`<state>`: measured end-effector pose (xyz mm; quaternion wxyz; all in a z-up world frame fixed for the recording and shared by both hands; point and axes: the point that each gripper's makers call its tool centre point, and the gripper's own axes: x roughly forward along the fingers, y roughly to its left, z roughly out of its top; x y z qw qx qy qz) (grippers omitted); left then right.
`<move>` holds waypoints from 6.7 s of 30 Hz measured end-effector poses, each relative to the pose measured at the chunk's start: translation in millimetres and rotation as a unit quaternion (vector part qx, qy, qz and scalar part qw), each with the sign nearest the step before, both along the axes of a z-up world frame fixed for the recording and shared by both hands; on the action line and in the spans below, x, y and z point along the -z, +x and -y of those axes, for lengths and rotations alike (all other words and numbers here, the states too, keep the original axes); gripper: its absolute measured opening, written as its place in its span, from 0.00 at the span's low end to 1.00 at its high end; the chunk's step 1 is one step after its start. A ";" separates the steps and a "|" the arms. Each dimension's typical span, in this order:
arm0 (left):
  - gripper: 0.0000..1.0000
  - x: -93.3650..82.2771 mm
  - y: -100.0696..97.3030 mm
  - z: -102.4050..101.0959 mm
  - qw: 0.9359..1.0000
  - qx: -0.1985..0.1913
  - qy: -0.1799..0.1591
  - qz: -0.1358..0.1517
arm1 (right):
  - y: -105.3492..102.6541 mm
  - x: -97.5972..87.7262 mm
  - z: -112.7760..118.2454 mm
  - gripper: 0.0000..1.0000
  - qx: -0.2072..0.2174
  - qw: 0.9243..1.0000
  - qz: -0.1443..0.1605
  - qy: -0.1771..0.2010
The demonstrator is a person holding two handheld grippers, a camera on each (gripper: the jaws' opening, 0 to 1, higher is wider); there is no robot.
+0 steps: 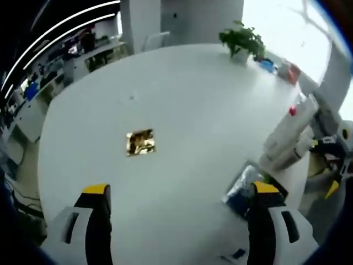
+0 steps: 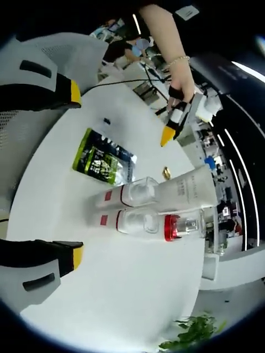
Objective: Arrange the skincare products in the storage area until every visible bottle or jar stands upright without overlapping.
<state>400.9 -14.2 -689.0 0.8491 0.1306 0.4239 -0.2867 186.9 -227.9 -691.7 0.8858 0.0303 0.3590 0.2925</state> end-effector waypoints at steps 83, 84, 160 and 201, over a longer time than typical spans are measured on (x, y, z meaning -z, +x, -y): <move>0.35 71.0 115.5 -4.4 0.997 -0.030 0.049 -0.042 | -7.0 20.7 5.3 0.96 0.010 0.999 -0.047 -0.023; 0.35 68.6 112.4 -3.8 0.998 -0.030 0.049 -0.039 | -6.8 20.4 4.8 0.96 0.009 0.999 -0.046 -0.022; 0.34 -88.0 -93.4 -13.1 0.991 -0.041 -0.014 0.128 | 21.2 -88.8 -82.9 0.47 -0.101 0.980 0.099 0.140; 0.39 -103.1 -154.2 32.7 0.986 0.003 -0.019 0.167 | 67.6 -118.8 -151.4 0.01 -0.116 0.962 0.051 0.242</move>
